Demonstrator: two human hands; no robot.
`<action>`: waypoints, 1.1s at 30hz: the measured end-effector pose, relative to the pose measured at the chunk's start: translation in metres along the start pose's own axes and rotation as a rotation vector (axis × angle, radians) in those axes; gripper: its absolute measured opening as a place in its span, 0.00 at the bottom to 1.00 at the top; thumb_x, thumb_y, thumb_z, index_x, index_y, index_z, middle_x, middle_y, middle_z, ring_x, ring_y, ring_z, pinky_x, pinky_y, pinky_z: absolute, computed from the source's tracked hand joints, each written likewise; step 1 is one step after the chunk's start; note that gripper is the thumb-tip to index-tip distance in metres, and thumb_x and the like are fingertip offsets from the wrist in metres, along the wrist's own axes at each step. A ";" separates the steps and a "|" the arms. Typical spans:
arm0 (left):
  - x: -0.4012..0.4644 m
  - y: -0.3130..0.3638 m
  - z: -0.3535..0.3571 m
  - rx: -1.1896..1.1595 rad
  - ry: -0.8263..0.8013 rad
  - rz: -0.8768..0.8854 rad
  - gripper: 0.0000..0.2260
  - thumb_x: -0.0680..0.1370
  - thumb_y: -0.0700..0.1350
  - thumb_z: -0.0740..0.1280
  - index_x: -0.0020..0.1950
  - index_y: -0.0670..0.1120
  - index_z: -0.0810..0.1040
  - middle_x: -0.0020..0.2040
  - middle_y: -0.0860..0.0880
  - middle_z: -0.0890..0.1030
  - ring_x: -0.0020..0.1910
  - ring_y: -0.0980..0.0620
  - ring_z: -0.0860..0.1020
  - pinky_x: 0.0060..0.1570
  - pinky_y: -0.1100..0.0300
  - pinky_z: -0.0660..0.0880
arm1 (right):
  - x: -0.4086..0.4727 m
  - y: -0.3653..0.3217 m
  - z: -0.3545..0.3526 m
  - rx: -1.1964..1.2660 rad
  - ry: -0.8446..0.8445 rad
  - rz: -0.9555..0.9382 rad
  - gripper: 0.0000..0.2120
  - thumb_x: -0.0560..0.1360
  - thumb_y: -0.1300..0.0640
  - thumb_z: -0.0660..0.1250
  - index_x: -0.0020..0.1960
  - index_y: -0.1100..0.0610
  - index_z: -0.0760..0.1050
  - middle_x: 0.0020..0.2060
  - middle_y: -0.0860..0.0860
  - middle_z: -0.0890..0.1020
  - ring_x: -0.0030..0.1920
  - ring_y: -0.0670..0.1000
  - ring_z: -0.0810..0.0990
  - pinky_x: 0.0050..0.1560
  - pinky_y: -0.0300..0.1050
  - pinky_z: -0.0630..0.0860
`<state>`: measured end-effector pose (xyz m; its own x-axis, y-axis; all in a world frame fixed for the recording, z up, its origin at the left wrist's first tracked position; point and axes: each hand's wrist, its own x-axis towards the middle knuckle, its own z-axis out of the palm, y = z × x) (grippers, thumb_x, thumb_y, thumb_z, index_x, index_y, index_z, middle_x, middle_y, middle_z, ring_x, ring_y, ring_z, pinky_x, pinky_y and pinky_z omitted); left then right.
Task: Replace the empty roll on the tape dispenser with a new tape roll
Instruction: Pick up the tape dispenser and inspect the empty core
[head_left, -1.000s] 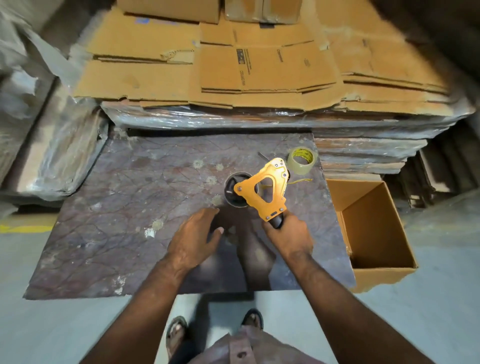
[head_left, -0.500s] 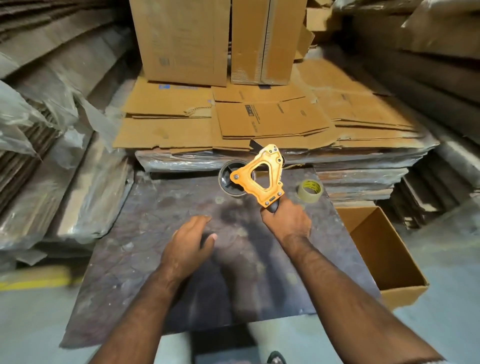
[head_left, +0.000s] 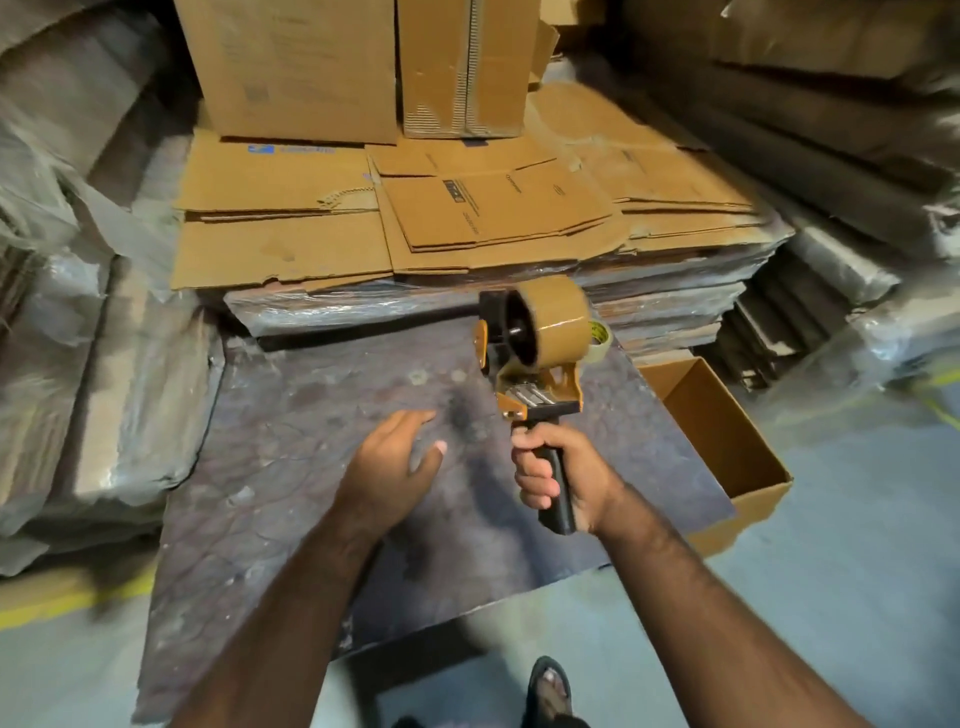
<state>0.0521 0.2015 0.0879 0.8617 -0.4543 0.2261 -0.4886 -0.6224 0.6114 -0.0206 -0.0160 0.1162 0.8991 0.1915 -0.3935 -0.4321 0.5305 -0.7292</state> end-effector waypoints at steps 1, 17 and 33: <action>0.001 0.001 0.000 -0.008 0.006 0.010 0.24 0.77 0.56 0.61 0.63 0.41 0.81 0.59 0.43 0.83 0.59 0.43 0.81 0.61 0.58 0.71 | -0.003 0.001 0.000 0.140 -0.125 -0.010 0.13 0.67 0.61 0.68 0.34 0.53 0.62 0.21 0.49 0.68 0.16 0.46 0.66 0.19 0.36 0.65; 0.019 0.034 0.001 0.038 0.003 -0.046 0.19 0.81 0.52 0.65 0.70 0.48 0.74 0.65 0.49 0.78 0.64 0.49 0.76 0.63 0.53 0.74 | -0.008 0.004 -0.037 0.450 -0.225 -0.013 0.07 0.65 0.59 0.59 0.42 0.60 0.70 0.30 0.55 0.76 0.24 0.51 0.64 0.31 0.47 0.71; 0.056 0.100 0.037 -0.098 0.108 -0.123 0.23 0.71 0.63 0.70 0.63 0.55 0.78 0.58 0.59 0.79 0.59 0.56 0.79 0.62 0.42 0.75 | -0.020 -0.021 -0.087 0.468 -0.288 0.013 0.06 0.66 0.64 0.60 0.42 0.58 0.66 0.29 0.50 0.63 0.24 0.47 0.62 0.28 0.42 0.67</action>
<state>0.0462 0.0906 0.1340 0.9265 -0.3040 0.2218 -0.3673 -0.6017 0.7093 -0.0353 -0.1027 0.0903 0.9048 0.3840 -0.1844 -0.4258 0.8245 -0.3726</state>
